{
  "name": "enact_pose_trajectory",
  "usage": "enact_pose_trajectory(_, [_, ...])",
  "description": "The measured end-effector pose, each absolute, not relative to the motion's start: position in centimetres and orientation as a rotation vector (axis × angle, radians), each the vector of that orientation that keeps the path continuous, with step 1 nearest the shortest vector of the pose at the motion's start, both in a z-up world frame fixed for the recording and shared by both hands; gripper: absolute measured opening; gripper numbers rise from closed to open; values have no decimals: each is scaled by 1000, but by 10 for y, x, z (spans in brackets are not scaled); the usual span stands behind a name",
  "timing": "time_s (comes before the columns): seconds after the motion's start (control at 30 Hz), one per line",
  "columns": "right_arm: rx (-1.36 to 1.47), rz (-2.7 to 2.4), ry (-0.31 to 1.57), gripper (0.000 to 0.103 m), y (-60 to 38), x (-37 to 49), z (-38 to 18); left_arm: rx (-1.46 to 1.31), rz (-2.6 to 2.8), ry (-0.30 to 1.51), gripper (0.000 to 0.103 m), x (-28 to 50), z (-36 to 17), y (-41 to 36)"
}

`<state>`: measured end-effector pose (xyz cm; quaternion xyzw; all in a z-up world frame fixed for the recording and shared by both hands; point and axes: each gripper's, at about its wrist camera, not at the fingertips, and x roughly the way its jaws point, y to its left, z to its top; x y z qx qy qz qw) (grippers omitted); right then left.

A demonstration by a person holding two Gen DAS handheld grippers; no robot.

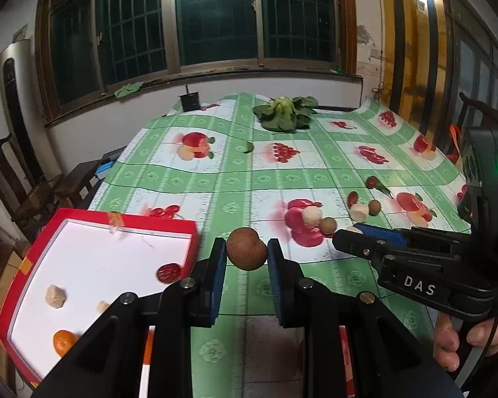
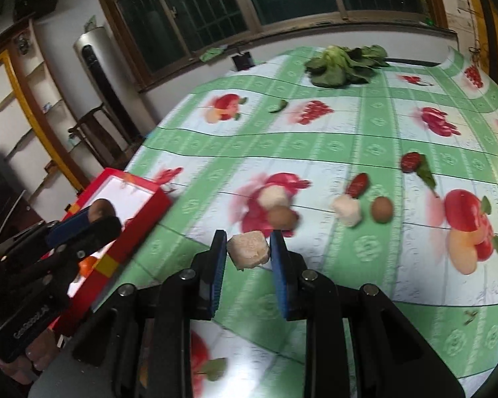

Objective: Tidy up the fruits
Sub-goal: 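Carry the brown ball with the left gripper while the right gripper carries the cube over the tray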

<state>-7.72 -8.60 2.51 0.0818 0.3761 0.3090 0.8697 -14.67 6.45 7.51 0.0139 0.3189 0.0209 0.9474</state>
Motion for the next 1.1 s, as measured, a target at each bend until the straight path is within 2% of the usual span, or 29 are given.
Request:
enact_pose_trajectory(0.63, [134,897,713,28,30,-121,44,-50,242,590,24,-182,79,151])
enact_pose_trajectory(1.1, [97,934,725,28,65,-128,42,-76,296,586,24,-189,73,178])
